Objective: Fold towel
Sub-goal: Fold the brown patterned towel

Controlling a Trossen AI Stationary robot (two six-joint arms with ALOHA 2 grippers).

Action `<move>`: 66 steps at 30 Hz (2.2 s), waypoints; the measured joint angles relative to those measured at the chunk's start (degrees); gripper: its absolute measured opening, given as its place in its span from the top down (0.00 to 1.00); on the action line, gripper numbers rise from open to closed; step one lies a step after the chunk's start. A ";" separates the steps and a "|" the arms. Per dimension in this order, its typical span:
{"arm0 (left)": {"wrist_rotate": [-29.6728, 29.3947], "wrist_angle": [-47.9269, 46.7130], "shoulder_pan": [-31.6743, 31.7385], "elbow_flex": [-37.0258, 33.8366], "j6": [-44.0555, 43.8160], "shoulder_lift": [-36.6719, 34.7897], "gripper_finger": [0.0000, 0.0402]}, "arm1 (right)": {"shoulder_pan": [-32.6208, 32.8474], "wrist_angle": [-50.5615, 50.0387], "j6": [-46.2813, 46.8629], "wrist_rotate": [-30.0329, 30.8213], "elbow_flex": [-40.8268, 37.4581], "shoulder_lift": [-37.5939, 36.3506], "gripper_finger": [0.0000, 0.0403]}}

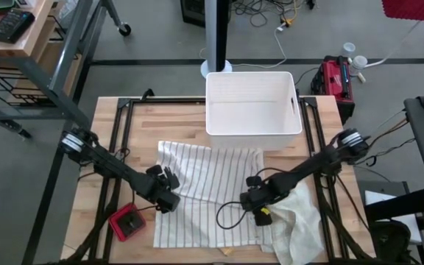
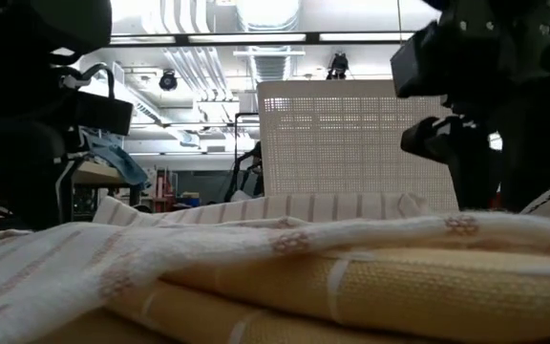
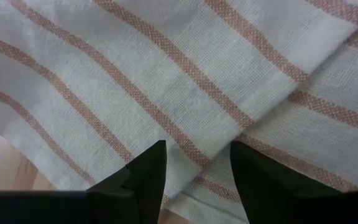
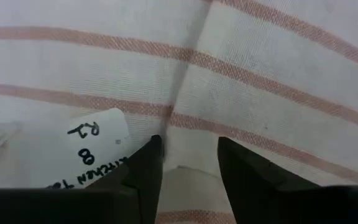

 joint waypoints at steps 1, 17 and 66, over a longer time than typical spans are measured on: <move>-0.01 0.01 0.00 0.00 -0.12 -0.15 0.59 | -0.02 0.06 0.00 0.02 -0.01 0.62 0.66; 2.85 -5.60 -0.09 -0.01 -4.73 -3.86 0.66 | -0.02 -8.43 3.34 2.07 0.64 -5.06 0.98; 1.36 -8.42 -0.11 -5.35 6.51 -6.94 0.99 | 0.00 -7.73 5.81 6.13 -0.69 -7.60 0.99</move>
